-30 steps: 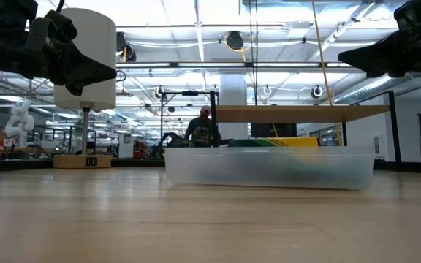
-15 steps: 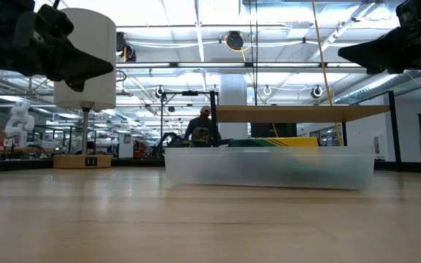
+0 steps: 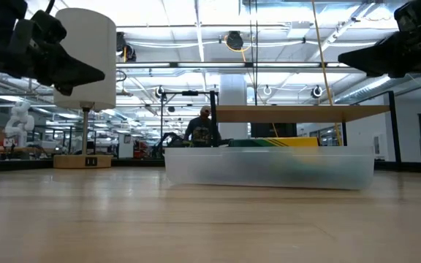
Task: Pack school essentials
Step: Return to Home Position
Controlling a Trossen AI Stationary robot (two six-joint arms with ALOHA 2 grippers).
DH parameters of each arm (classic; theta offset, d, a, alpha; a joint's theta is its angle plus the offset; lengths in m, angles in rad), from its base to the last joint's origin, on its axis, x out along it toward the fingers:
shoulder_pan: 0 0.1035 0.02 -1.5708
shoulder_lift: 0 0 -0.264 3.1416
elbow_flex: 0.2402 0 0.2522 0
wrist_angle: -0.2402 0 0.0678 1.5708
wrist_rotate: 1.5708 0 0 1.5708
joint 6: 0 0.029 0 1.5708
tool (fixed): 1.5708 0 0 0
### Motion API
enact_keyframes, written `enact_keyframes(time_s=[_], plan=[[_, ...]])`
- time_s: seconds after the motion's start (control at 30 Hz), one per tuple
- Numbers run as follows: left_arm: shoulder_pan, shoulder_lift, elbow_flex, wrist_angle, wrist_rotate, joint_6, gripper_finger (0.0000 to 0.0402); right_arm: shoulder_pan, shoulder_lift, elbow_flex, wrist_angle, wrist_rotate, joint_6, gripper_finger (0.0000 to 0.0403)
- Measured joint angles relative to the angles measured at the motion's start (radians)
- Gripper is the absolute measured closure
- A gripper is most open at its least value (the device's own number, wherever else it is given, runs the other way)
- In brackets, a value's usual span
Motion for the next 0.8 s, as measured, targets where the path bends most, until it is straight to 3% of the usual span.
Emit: enact_keyframes(time_s=[0.8], plan=[[0.000,-0.221,-0.008,-0.204,0.002,0.000,0.0367,0.000,0.000,0.000,0.008,0.000,0.011,0.0386]])
